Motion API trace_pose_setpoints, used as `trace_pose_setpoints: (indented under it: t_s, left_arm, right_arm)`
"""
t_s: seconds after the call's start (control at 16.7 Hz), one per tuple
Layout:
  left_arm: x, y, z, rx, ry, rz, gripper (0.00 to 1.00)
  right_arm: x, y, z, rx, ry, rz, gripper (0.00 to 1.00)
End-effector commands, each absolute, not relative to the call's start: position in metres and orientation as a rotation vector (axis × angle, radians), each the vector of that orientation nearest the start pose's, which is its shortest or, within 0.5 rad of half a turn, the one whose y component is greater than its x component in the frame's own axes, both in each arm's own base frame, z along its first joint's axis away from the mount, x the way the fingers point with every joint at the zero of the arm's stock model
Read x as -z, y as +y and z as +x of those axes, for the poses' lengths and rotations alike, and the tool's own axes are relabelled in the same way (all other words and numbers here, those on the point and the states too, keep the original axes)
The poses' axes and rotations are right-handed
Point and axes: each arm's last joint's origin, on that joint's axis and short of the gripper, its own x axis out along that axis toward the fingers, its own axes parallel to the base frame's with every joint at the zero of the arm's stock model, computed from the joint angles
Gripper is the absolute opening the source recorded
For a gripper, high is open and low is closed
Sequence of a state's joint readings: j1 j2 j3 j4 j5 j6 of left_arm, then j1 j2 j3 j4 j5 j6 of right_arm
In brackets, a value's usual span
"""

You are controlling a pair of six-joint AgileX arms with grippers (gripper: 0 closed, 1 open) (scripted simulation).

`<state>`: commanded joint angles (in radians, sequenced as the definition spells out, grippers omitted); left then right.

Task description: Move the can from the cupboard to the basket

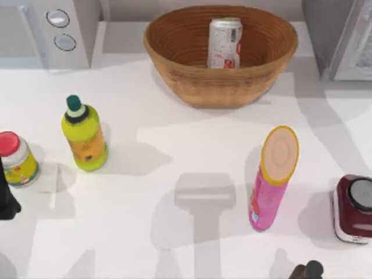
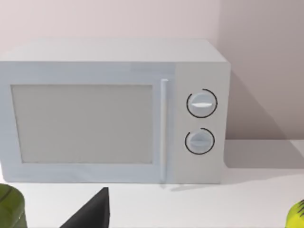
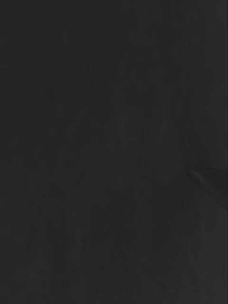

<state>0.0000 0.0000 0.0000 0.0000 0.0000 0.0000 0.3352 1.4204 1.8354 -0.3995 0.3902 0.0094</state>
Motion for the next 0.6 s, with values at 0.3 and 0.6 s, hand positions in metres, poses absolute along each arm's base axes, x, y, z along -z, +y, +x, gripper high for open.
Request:
trace_pose_setpoints:
  t_s: [0.3,0.6]
  left_arm:
    - [-0.160,-0.001,0.106,0.000,0.000,0.000,1.00]
    - [-0.160,-0.001,0.106,0.000,0.000,0.000,1.00]
  right_arm:
    - [-0.518,0.081,0.254,0.041,-0.041,0.006,1.00]
    - [-0.500,0.061,0.223,0.046,-0.053,0.010,1.00]
